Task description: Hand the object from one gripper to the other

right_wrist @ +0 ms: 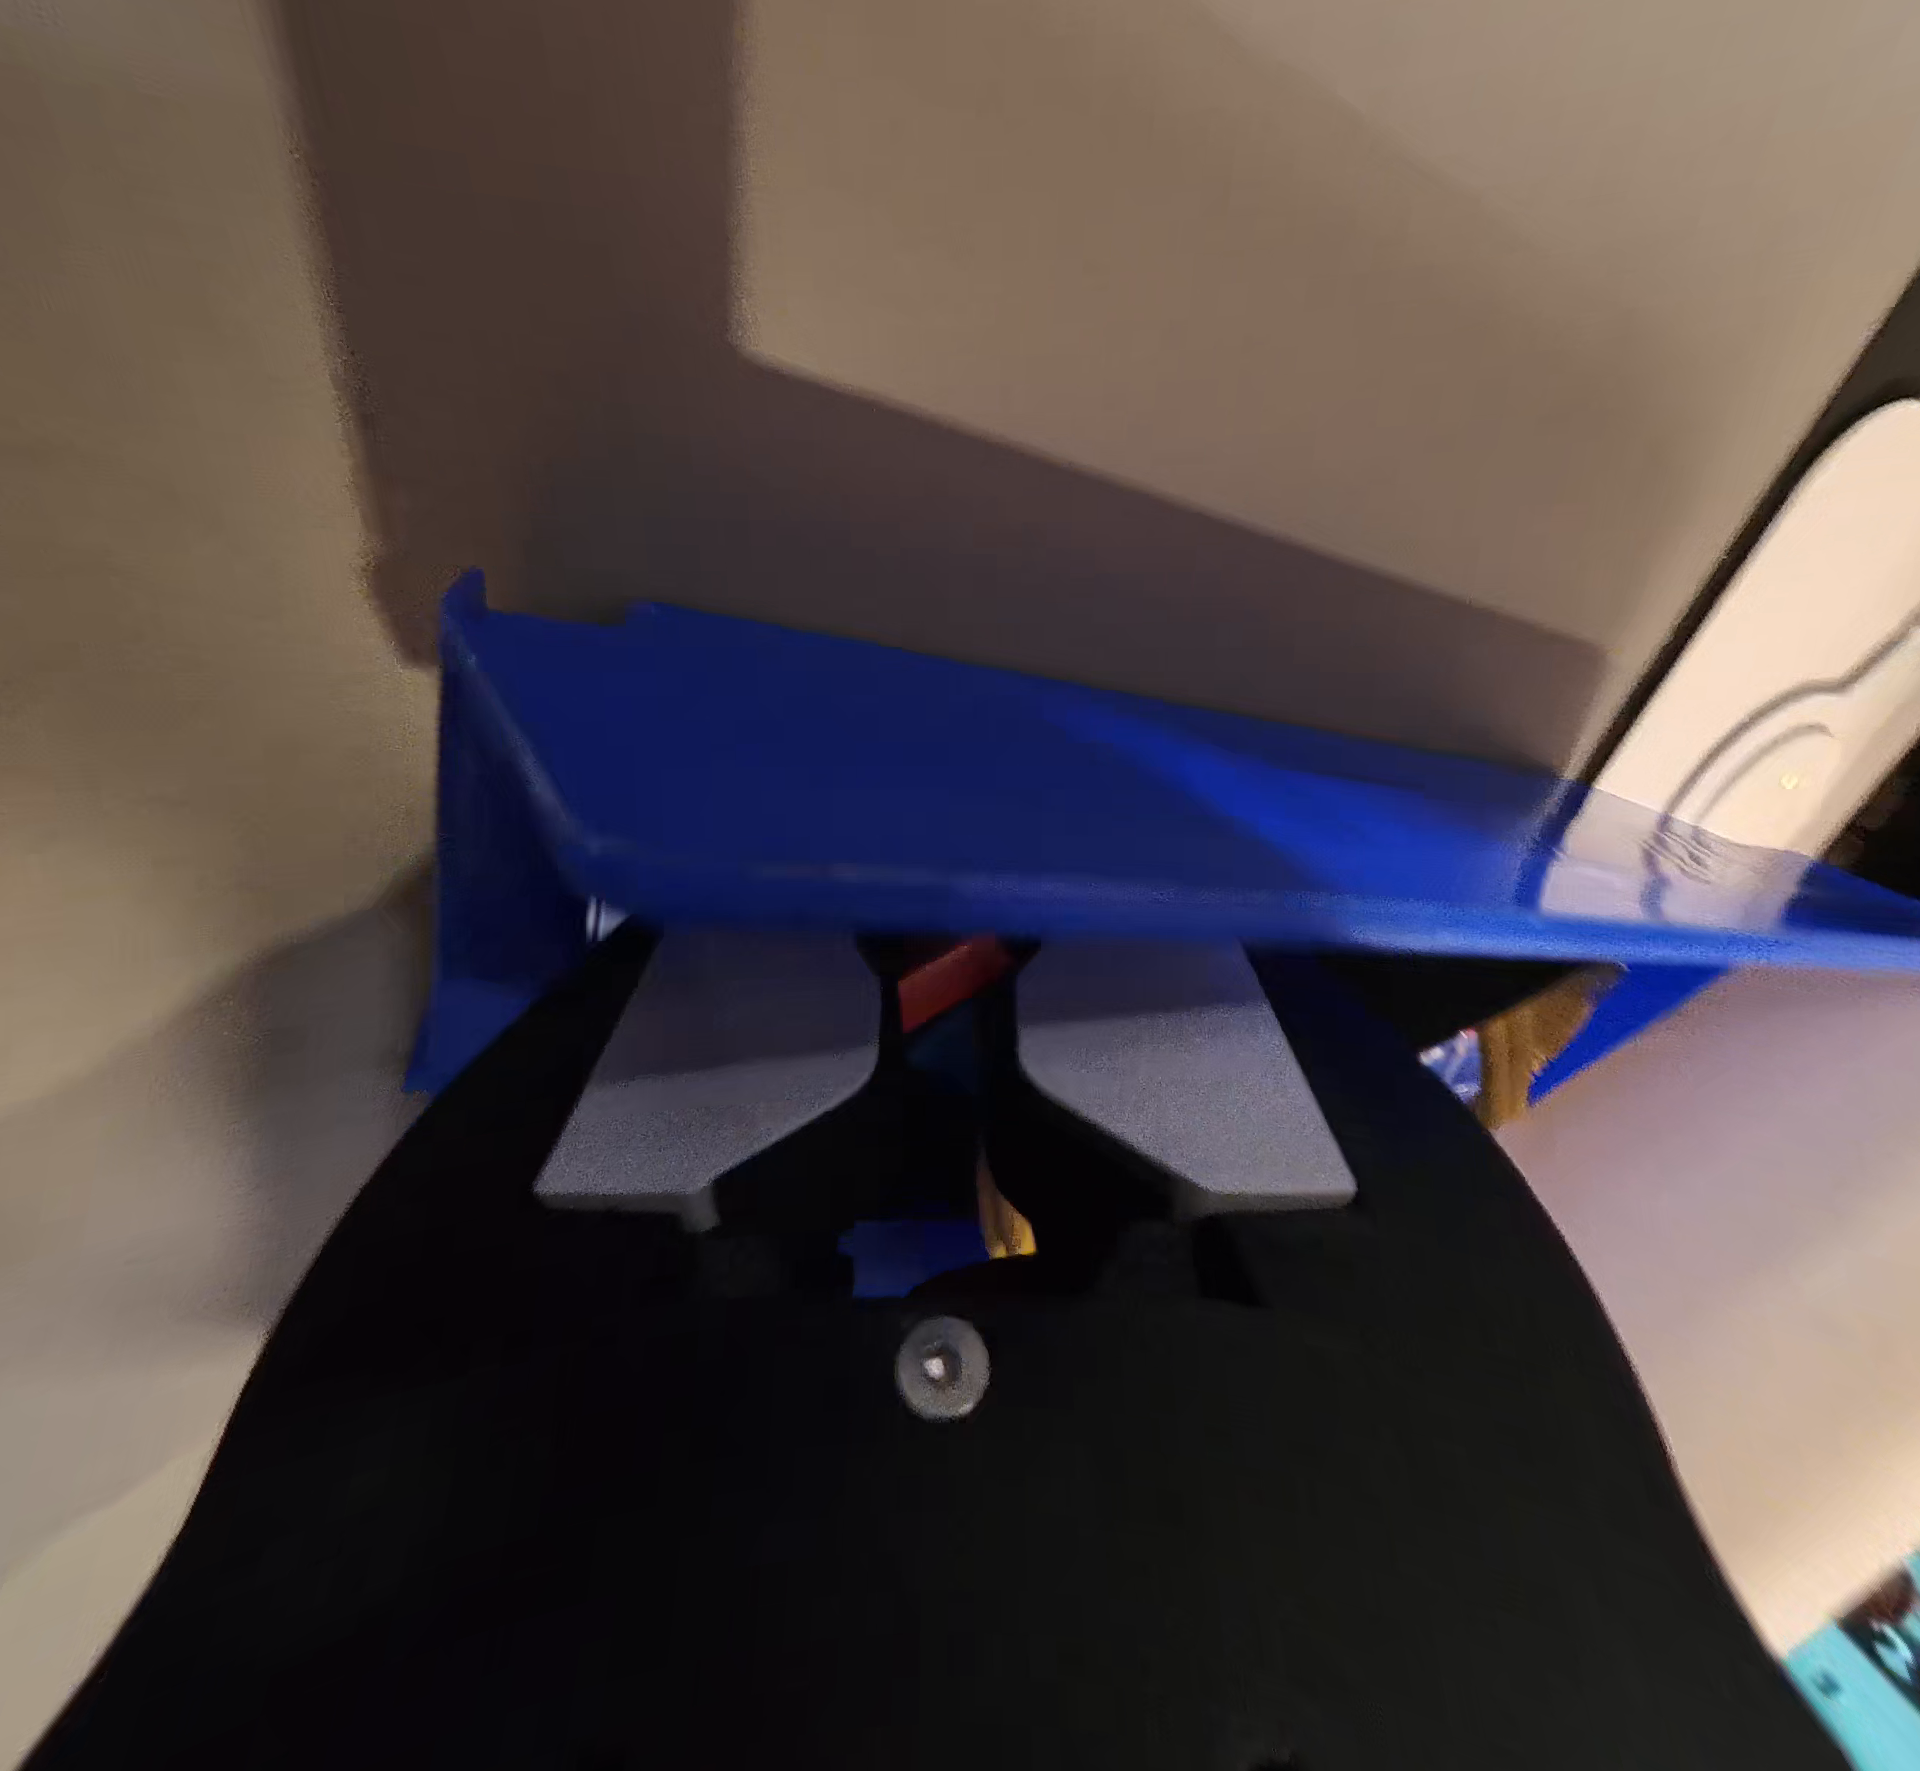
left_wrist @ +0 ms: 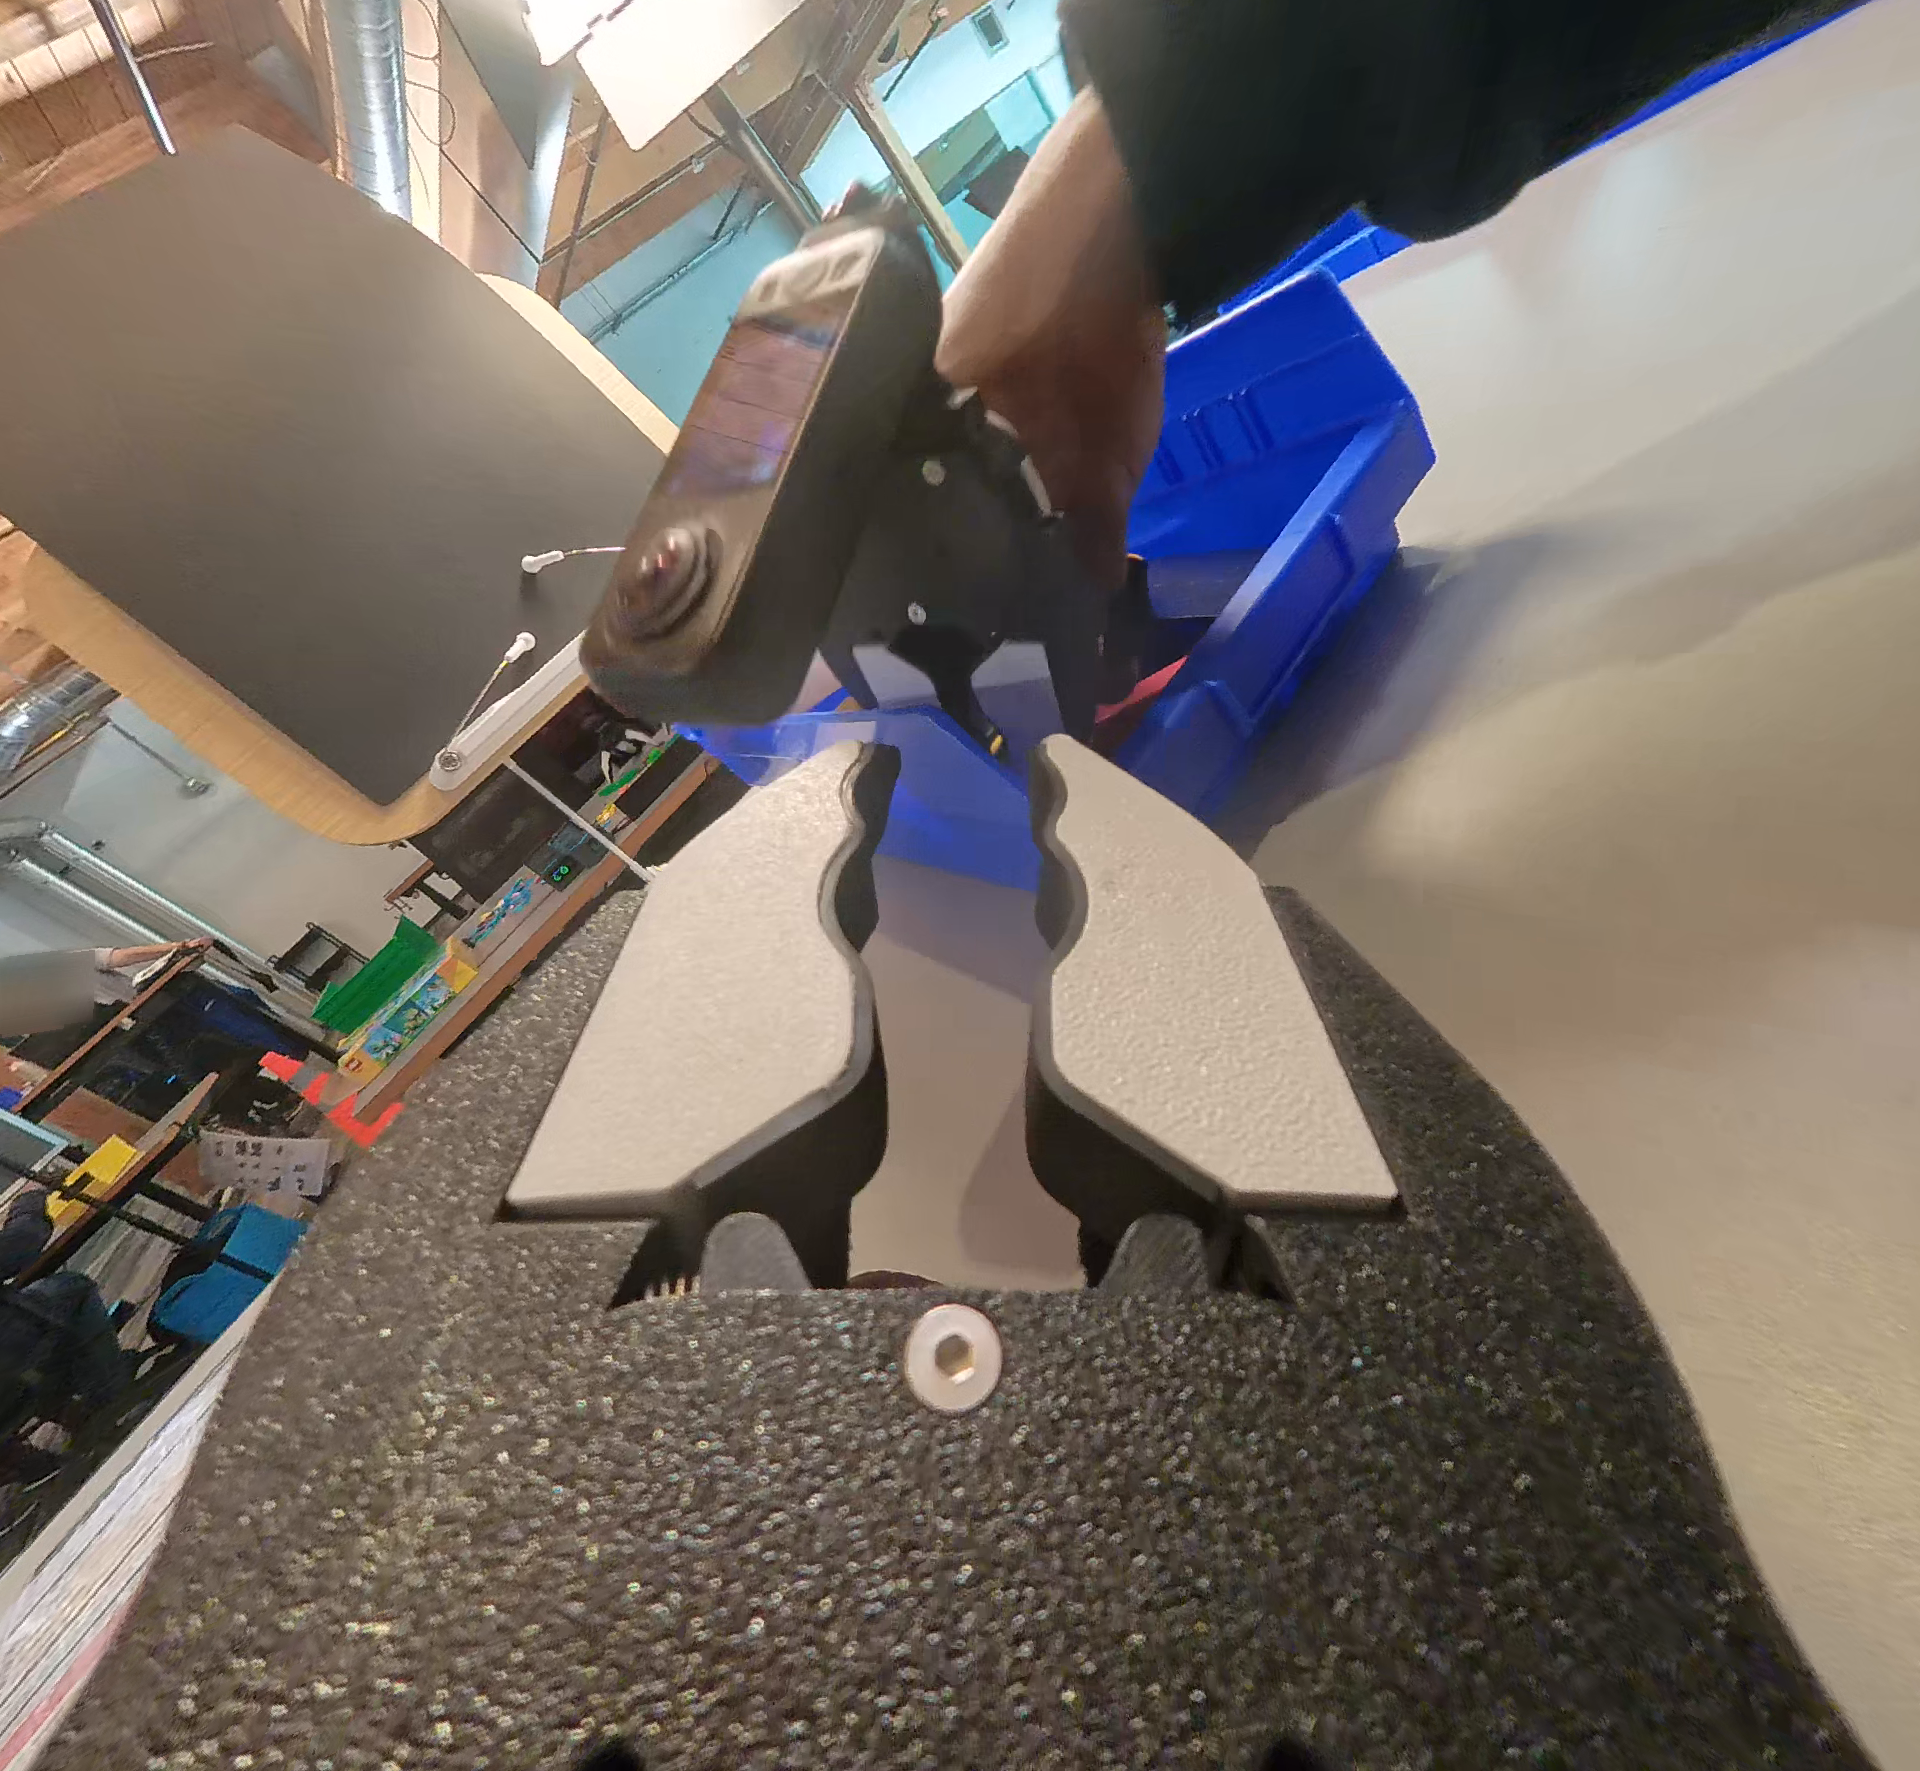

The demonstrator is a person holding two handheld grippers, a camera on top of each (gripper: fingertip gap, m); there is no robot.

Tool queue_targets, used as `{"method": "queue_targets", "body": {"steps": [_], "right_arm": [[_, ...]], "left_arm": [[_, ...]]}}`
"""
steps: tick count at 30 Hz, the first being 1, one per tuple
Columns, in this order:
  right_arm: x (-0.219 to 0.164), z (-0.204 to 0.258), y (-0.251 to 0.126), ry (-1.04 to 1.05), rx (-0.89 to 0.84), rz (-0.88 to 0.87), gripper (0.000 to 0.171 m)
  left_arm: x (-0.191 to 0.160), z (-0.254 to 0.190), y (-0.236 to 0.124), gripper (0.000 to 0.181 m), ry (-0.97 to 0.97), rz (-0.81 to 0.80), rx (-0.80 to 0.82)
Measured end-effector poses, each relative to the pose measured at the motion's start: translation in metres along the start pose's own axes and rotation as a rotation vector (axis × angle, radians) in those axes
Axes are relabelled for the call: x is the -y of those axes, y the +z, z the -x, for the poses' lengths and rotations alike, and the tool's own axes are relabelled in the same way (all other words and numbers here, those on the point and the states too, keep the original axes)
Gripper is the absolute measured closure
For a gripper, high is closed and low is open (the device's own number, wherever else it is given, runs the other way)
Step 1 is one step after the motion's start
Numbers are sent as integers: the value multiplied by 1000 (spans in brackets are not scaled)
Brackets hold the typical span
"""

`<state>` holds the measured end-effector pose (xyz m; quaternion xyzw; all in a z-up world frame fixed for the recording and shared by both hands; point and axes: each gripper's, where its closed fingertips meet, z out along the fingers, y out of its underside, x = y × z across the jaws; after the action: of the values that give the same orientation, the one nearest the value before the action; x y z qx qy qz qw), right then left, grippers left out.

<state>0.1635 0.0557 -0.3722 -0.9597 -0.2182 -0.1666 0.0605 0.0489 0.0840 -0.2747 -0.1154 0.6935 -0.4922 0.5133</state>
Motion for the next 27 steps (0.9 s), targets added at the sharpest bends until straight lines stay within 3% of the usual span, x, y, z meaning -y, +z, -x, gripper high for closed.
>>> {"method": "queue_targets", "body": {"steps": [7,15,21,24,27], "right_arm": [[-2,-10,-56,170,-249,-216,161],[16,28,-125,395,-384,-748,161],[36,66,-154,462,-184,-1167,161],[44,79,-156,487,-56,-1294,161],[46,88,-158,492,5,-1373,161]], "left_arm": [[-1,6,-1,154,-44,-14,3],[4,-6,4,153,-60,-62,-47],[11,-29,21,137,5,-92,-82],[18,-39,27,134,16,-126,-101],[23,-49,32,154,42,-134,-120]]}}
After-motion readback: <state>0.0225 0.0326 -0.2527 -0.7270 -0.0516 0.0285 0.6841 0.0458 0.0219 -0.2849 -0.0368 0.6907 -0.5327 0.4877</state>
